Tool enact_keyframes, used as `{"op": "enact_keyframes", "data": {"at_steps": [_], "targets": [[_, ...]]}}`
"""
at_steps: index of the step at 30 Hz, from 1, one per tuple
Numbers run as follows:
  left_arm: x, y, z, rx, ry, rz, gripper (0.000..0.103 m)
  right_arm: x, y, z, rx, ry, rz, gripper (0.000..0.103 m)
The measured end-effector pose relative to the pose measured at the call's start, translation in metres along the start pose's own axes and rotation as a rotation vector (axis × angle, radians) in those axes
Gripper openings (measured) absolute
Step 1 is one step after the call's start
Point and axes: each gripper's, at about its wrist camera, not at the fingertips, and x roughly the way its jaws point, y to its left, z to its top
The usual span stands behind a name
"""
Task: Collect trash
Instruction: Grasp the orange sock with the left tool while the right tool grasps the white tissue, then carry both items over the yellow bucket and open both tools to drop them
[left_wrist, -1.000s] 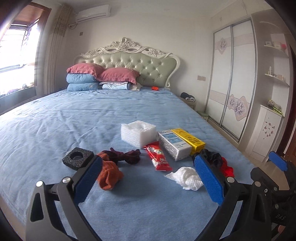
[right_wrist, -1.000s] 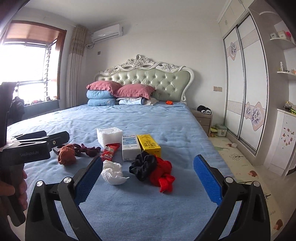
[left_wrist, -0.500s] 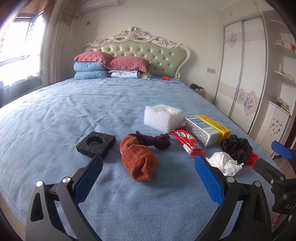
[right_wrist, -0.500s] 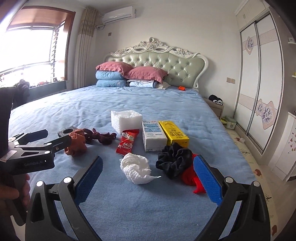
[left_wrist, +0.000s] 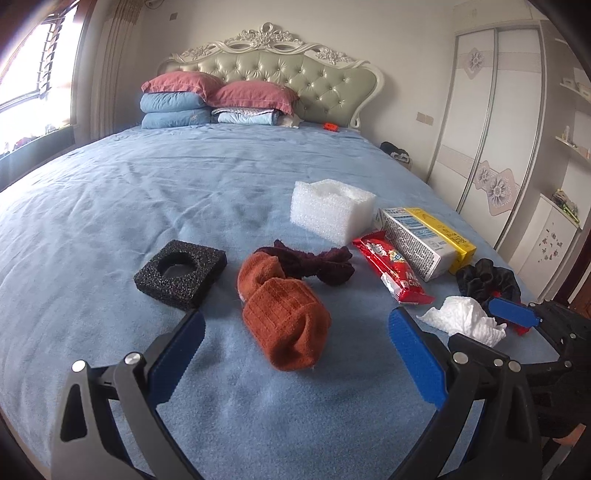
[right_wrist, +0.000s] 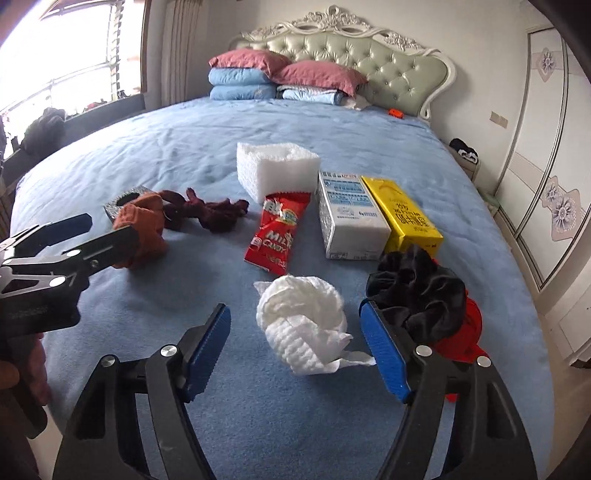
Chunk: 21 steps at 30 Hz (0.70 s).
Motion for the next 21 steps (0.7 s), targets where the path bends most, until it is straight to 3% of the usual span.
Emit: {"op": "enact_keyframes", "data": {"at_steps": [1,2,3,4,12,14,15,16,21], "targets": [[0.002,0.000,0.000,0.000,0.006,0.002,0.099,0.005,-0.001,0.001,0.003,0.024,-0.004,0.064],[0.004,0.001,0.000,-0.003,0.015,0.000,0.099,0.009,-0.002,0.002,0.004,0.045,0.004,0.055],[0.006,0.001,0.001,-0.008,0.024,-0.003,0.099,0.013,-0.004,0.003,0.008,0.066,0.016,0.034],[0.007,0.002,0.001,-0.016,0.031,-0.005,0.099,0.018,-0.005,0.003,0.017,0.089,0.035,0.026],[0.025,-0.001,0.007,-0.014,0.078,0.000,0.098,-0.007,0.002,0.004,0.022,-0.009,0.151,0.025],[0.036,-0.002,0.011,-0.017,0.122,-0.019,0.083,-0.010,0.004,0.006,0.023,-0.017,0.170,0.025],[0.042,-0.001,0.012,-0.026,0.147,-0.009,0.065,-0.010,0.005,0.008,0.022,-0.019,0.172,0.025],[0.046,0.000,0.012,-0.030,0.159,0.012,0.054,-0.011,0.006,0.008,0.020,-0.021,0.174,0.025],[0.053,0.012,0.014,-0.076,0.175,-0.006,0.034,-0.015,0.004,0.004,0.027,-0.023,0.187,0.025]]}}
